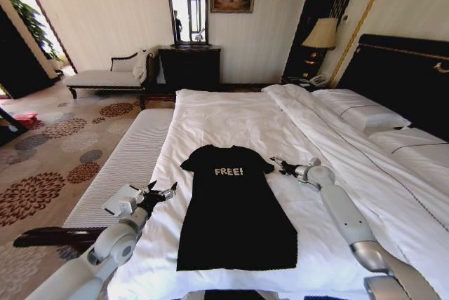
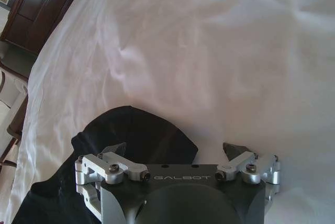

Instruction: Fold the clothes on the bed.

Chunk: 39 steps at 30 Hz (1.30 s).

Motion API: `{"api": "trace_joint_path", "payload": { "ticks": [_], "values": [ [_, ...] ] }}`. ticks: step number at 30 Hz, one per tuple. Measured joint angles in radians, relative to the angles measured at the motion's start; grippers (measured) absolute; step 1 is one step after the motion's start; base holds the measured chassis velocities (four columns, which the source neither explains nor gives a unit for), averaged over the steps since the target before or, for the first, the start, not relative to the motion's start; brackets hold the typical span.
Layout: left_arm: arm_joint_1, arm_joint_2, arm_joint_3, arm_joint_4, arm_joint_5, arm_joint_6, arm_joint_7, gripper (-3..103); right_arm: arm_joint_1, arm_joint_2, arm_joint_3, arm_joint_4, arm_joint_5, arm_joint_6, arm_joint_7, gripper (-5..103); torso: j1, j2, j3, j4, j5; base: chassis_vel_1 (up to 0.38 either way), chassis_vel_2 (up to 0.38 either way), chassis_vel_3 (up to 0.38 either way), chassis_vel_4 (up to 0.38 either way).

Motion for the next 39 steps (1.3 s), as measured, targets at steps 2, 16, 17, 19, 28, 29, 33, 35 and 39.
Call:
{"api": "trace_joint_path", "payload": {
  "ticks": [2, 16, 17, 19, 28, 29, 33, 35, 39],
  "values": [
    [0.001, -0.001, 0.000, 0.000, 0.001, 0.000, -0.001, 100, 0.000, 0.005, 0.000, -0.008, -0.003, -0.003, 0.000, 100, 0.000, 0.000, 0.000, 0.0000, 0.0000, 0.000, 0.000, 0.000, 0.000],
    [-0.006, -0.004, 0.000, 0.017, 0.001, 0.000, -0.004, 100, 0.023, 0.064, 0.001, -0.025, -0.022, -0.019, 0.009, 79, 0.000, 0.000, 0.000, 0.0002, 0.0000, 0.000, 0.000, 0.000, 0.000],
    [-0.006, -0.006, 0.000, 0.019, 0.001, 0.000, -0.005, 100, 0.023, 0.066, 0.000, -0.023, -0.023, -0.019, 0.012, 73, 0.000, 0.000, 0.000, 0.0002, 0.0000, 0.000, 0.000, 0.000, 0.000],
    [-0.006, -0.008, 0.000, 0.020, 0.000, 0.000, -0.005, 100, 0.023, 0.065, -0.001, -0.020, -0.025, -0.019, 0.015, 68, 0.000, 0.000, 0.000, 0.0002, -0.0001, 0.000, 0.000, 0.000, 0.000],
    [-0.015, -0.020, 0.012, 0.032, -0.002, -0.001, -0.009, 100, 0.006, 0.031, 0.000, -0.007, -0.046, -0.017, 0.016, 30, 0.000, 0.000, 0.000, -0.0003, 0.0000, 0.000, 0.000, 0.000, 0.000],
    [-0.015, -0.020, 0.012, 0.032, -0.002, -0.001, -0.009, 100, 0.006, 0.031, 0.000, -0.007, -0.046, -0.017, 0.016, 30, 0.000, 0.000, 0.000, -0.0003, 0.0000, 0.000, 0.000, 0.000, 0.000],
    [-0.012, -0.020, 0.011, 0.029, -0.003, -0.001, -0.012, 100, 0.007, 0.024, -0.002, -0.011, -0.054, -0.015, 0.010, 14, 0.000, 0.000, 0.000, -0.0001, 0.0000, 0.000, 0.000, 0.000, 0.000],
    [-0.006, -0.020, 0.007, 0.025, -0.003, -0.001, -0.012, 100, 0.010, 0.023, -0.009, -0.013, -0.072, -0.013, -0.003, 8, 0.000, 0.000, 0.000, 0.0000, 0.0000, 0.000, 0.000, 0.000, 0.000],
    [0.008, -0.023, -0.002, 0.018, -0.002, -0.002, -0.013, 100, 0.018, 0.015, -0.028, -0.013, -0.101, -0.009, -0.023, 1, 0.000, 0.000, 0.000, 0.0002, 0.0001, 0.000, 0.000, 0.000, 0.000]
  ]
}}
